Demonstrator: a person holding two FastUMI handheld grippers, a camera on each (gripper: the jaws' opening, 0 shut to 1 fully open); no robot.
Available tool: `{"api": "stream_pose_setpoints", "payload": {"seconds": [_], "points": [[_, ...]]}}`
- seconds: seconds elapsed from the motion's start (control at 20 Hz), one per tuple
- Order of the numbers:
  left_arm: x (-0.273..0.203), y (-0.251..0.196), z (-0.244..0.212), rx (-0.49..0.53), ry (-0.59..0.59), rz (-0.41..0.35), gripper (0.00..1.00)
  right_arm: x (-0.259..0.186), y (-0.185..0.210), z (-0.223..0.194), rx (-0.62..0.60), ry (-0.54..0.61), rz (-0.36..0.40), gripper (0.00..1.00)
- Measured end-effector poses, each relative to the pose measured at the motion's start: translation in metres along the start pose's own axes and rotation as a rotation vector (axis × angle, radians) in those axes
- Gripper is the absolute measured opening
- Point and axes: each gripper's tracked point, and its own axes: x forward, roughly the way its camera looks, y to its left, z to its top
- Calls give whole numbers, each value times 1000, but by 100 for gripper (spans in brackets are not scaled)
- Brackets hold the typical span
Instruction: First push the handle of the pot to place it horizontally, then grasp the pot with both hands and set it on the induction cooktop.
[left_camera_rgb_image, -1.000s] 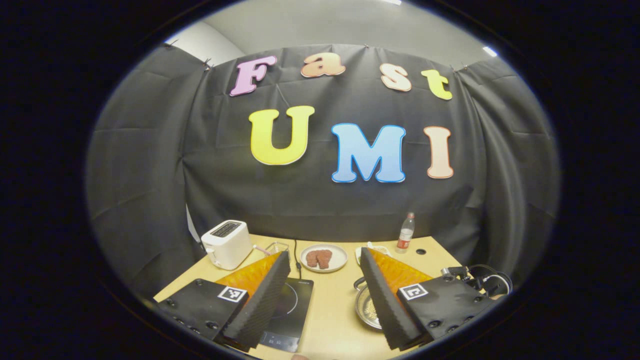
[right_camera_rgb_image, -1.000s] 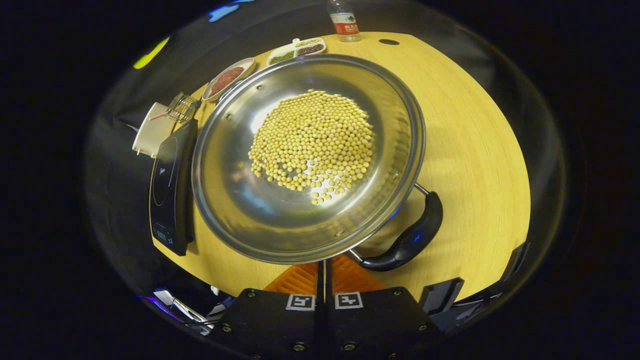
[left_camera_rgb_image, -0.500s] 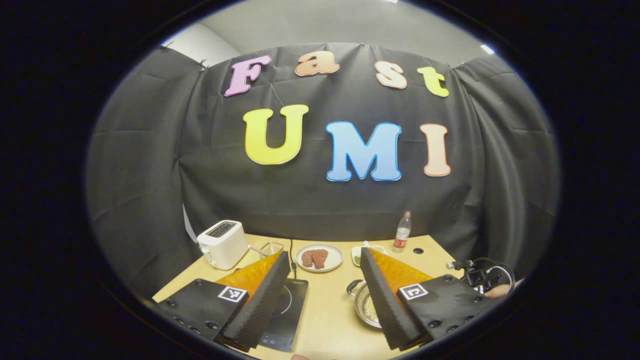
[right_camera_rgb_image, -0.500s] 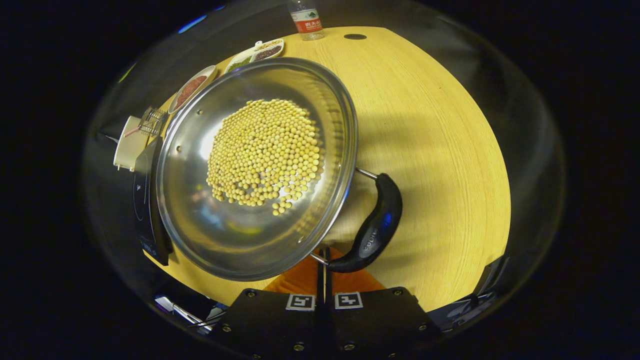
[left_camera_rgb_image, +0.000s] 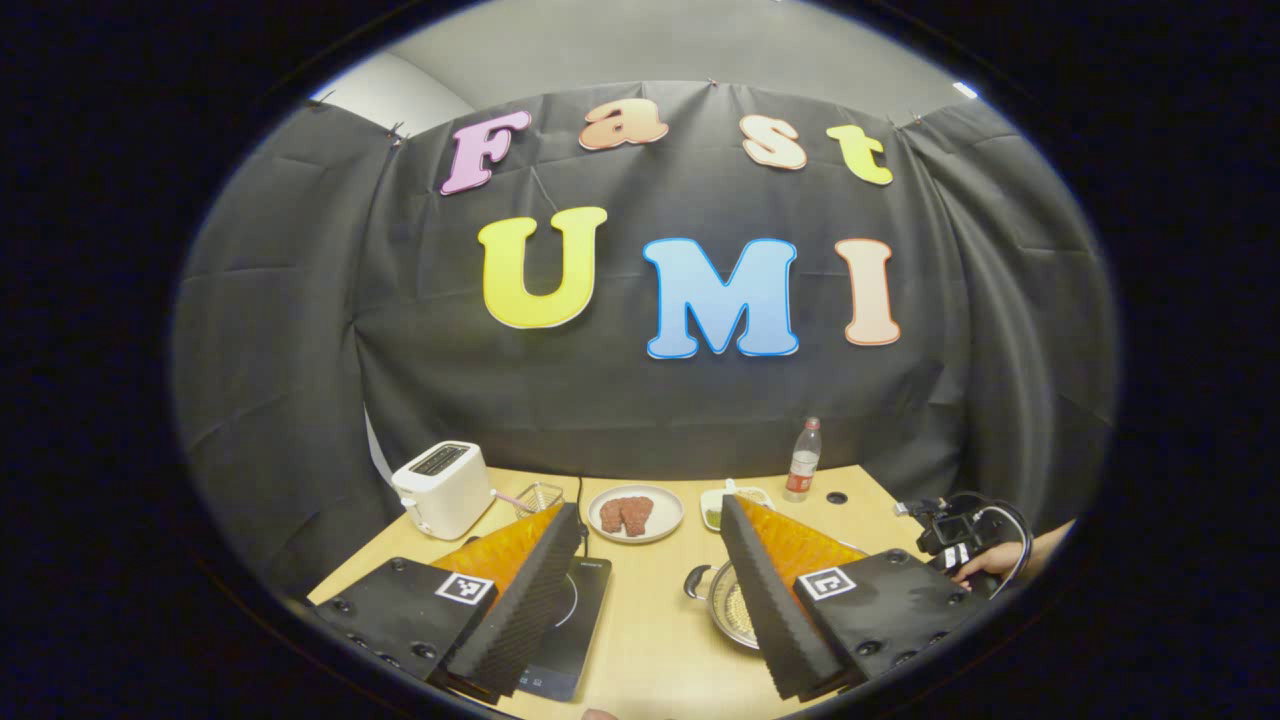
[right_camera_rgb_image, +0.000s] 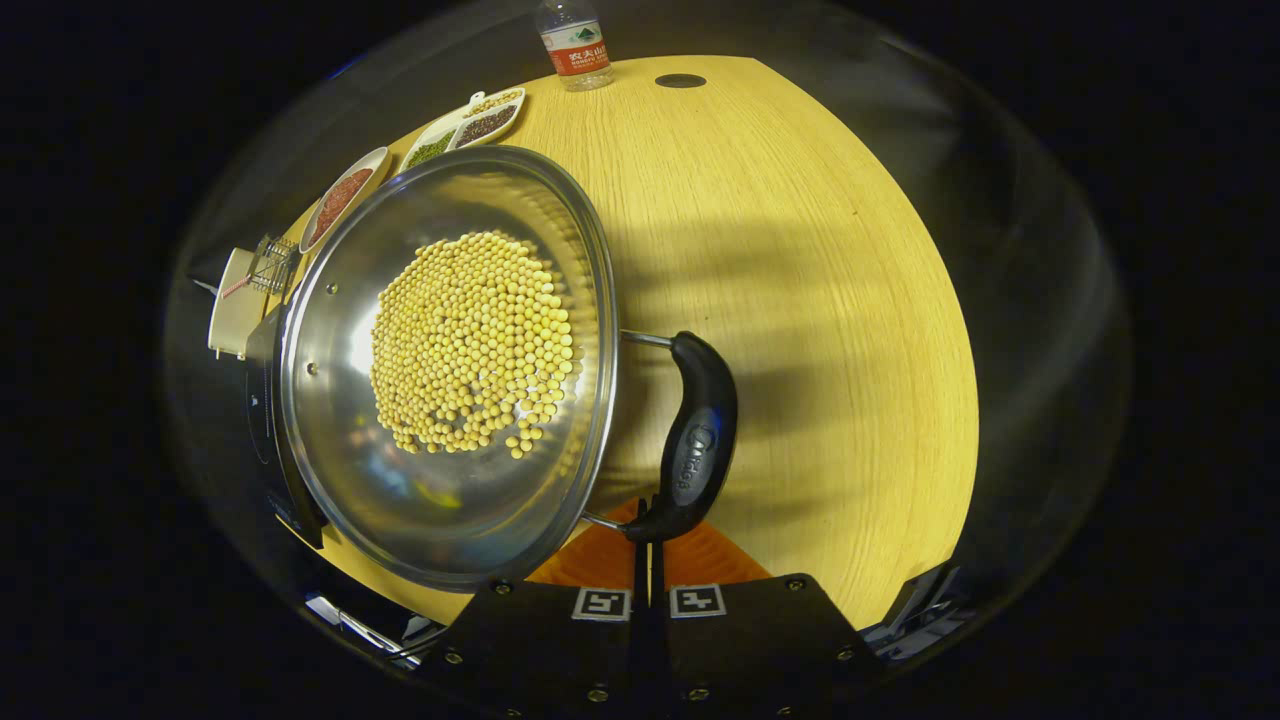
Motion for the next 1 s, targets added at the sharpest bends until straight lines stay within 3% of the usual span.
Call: {"api": "stream_pose_setpoints", "payload": {"seconds": [0.4, 0.55, 0.85, 0.9, 0.95, 1.0], "points": [[10, -18, -22, -34, 76, 4, 93, 2, -13, 32, -66, -26, -30, 0], [15, -24, -32, -65, 114, 7, 99, 0, -14, 34, -92, -32, -19, 0], [18, -37, -51, -95, 176, 6, 95, -9, -13, 33, -77, -48, 24, 1], [19, -39, -54, -106, 190, 3, 95, -14, -19, 29, -91, -55, 5, 6], [18, -40, -58, -113, 206, -1, 95, -20, -24, 29, -109, -69, -15, 17], [19, -40, -61, -113, 215, -4, 95, -24, -28, 26, -124, -81, -28, 42]]}}
